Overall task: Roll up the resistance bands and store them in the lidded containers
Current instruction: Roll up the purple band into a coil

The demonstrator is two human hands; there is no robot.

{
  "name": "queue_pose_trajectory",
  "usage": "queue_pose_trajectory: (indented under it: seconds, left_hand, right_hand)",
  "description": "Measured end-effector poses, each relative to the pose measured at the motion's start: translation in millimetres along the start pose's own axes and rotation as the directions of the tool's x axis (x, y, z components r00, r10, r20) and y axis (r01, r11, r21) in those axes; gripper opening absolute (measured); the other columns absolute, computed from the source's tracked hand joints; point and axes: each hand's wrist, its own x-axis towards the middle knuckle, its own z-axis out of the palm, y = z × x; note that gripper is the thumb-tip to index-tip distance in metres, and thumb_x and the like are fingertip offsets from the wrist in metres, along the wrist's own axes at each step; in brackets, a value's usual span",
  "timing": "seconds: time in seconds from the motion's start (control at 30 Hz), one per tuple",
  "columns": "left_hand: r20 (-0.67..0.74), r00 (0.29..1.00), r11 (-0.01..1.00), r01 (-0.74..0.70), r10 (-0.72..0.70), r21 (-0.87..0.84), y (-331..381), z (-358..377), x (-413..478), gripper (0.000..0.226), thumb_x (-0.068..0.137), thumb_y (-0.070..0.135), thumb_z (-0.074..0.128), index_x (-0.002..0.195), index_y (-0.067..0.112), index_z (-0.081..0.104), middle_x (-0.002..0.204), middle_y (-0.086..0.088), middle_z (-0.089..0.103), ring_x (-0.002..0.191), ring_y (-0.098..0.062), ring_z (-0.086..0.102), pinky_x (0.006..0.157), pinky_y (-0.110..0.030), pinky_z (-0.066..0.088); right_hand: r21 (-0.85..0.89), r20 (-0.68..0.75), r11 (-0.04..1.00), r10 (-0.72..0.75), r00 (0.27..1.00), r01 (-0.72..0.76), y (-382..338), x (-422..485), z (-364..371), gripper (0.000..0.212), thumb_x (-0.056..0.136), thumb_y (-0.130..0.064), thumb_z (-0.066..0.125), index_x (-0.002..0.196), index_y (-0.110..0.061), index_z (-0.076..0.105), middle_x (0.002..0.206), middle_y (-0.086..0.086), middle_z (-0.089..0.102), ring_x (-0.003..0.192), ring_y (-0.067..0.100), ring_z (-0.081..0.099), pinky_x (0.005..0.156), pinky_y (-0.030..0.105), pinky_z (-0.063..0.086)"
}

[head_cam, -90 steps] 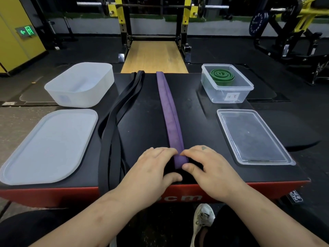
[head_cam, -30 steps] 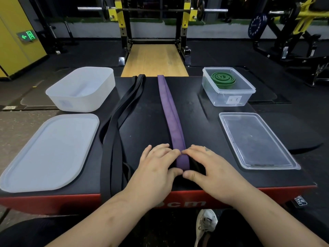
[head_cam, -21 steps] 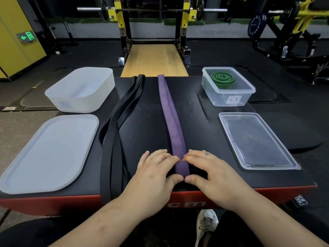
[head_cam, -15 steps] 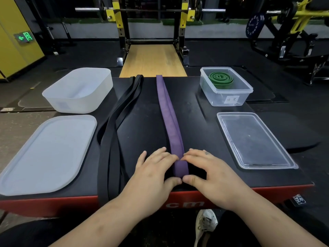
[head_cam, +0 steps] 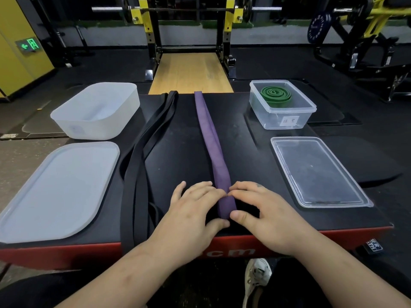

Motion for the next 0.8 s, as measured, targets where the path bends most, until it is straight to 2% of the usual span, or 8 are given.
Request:
queue_pose_trajectory:
  seconds: [0.13, 0.23, 0.3, 0.37, 0.43, 0.53, 0.67, 0.8]
  left_hand:
    - [-0.019, 1.000, 0.999, -0.008, 0.007, -0.037, 1, -1, -3, 0.050, 0.092, 0.050, 0.064, 0.140, 0.038, 0.052, 0.135, 0.024, 0.048, 0.138, 0.013, 0.016, 0.124, -0.028, -0.003]
    - [-0.011, 1.000, 0.998, 0.014, -0.015, -0.069, 1, -3, -1, 0.049, 0.093, 0.051, 0.063, 0.139, 0.039, 0.053, 0.134, 0.024, 0.048, 0.140, 0.009, 0.017, 0.126, -0.035, 0.002]
    - [0.012, 0.999, 0.997, 0.031, -0.030, -0.067, 1, -5, 3, 0.048, 0.094, 0.053, 0.060, 0.140, 0.039, 0.053, 0.135, 0.025, 0.044, 0.142, 0.006, 0.014, 0.126, -0.037, 0.003]
    - [0.025, 0.999, 0.998, 0.028, -0.027, -0.061, -2, -7, 6, 0.048, 0.096, 0.055, 0.057, 0.139, 0.036, 0.055, 0.135, 0.025, 0.041, 0.141, 0.006, 0.013, 0.126, -0.039, 0.005]
    - [0.037, 0.999, 0.997, 0.036, -0.034, -0.064, -4, -10, 8, 0.046, 0.096, 0.055, 0.057, 0.137, 0.034, 0.057, 0.134, 0.024, 0.040, 0.140, 0.006, 0.012, 0.125, -0.039, 0.007]
    - [0.056, 0.998, 0.997, 0.027, -0.024, -0.065, -4, -10, 7, 0.046, 0.097, 0.053, 0.057, 0.139, 0.035, 0.055, 0.135, 0.024, 0.038, 0.139, 0.008, 0.010, 0.126, -0.036, 0.006]
    - [0.054, 0.998, 0.998, 0.043, -0.040, -0.051, -4, -5, 2, 0.054, 0.097, 0.059, 0.049, 0.146, 0.038, 0.043, 0.144, 0.027, 0.035, 0.141, 0.013, 0.008, 0.126, -0.032, -0.001]
    - [0.032, 0.998, 0.997, 0.049, -0.047, -0.067, -4, -4, 2, 0.064, 0.093, 0.060, 0.058, 0.149, 0.038, 0.039, 0.147, 0.028, 0.035, 0.141, 0.017, 0.011, 0.124, -0.024, -0.005]
  right_hand:
    - [0.045, 0.016, 0.999, 0.002, 1.000, -0.003, 1, 0, 0, 0.039, 0.095, -0.050, 0.067, 0.133, -0.040, 0.066, 0.137, -0.031, 0.052, 0.136, -0.010, 0.041, 0.118, 0.028, 0.035]
    - [0.057, -0.001, 0.998, -0.001, 1.000, 0.001, -2, 5, -1, 0.047, 0.088, -0.068, 0.054, 0.123, -0.040, 0.069, 0.127, -0.030, 0.054, 0.128, -0.004, 0.049, 0.111, 0.029, 0.042]
    - [0.039, -0.013, 0.999, -0.005, 1.000, 0.005, -5, 10, -1, 0.053, 0.084, -0.070, 0.052, 0.127, -0.042, 0.066, 0.126, -0.030, 0.053, 0.128, -0.004, 0.048, 0.111, 0.028, 0.041]
    - [0.010, 0.037, 1.000, -0.017, 0.999, 0.016, -4, 11, -3, 0.064, 0.080, -0.073, 0.059, 0.138, -0.045, 0.054, 0.132, -0.033, 0.048, 0.133, -0.006, 0.041, 0.112, 0.025, 0.039]
    - [-0.010, 0.106, 1.000, -0.022, 0.994, 0.023, -2, 10, -7, 0.072, 0.077, -0.069, 0.070, 0.141, -0.050, 0.045, 0.136, -0.035, 0.044, 0.135, -0.009, 0.038, 0.112, 0.021, 0.036]
    - [-0.032, 0.079, 0.999, -0.040, 0.996, 0.042, 1, 8, -8, 0.059, 0.080, -0.053, 0.081, 0.132, -0.050, 0.054, 0.131, -0.037, 0.050, 0.132, -0.008, 0.042, 0.111, 0.015, 0.032]
    - [-0.050, -0.001, 0.996, -0.074, 0.997, 0.074, 2, 6, -3, 0.044, 0.088, -0.048, 0.076, 0.129, -0.045, 0.062, 0.127, -0.042, 0.050, 0.127, -0.015, 0.041, 0.109, 0.004, 0.019]
    - [0.003, -0.040, 0.998, -0.066, 0.997, 0.066, 1, 6, -3, 0.039, 0.090, -0.044, 0.075, 0.128, -0.038, 0.067, 0.124, -0.047, 0.051, 0.127, -0.019, 0.042, 0.105, 0.000, 0.022]
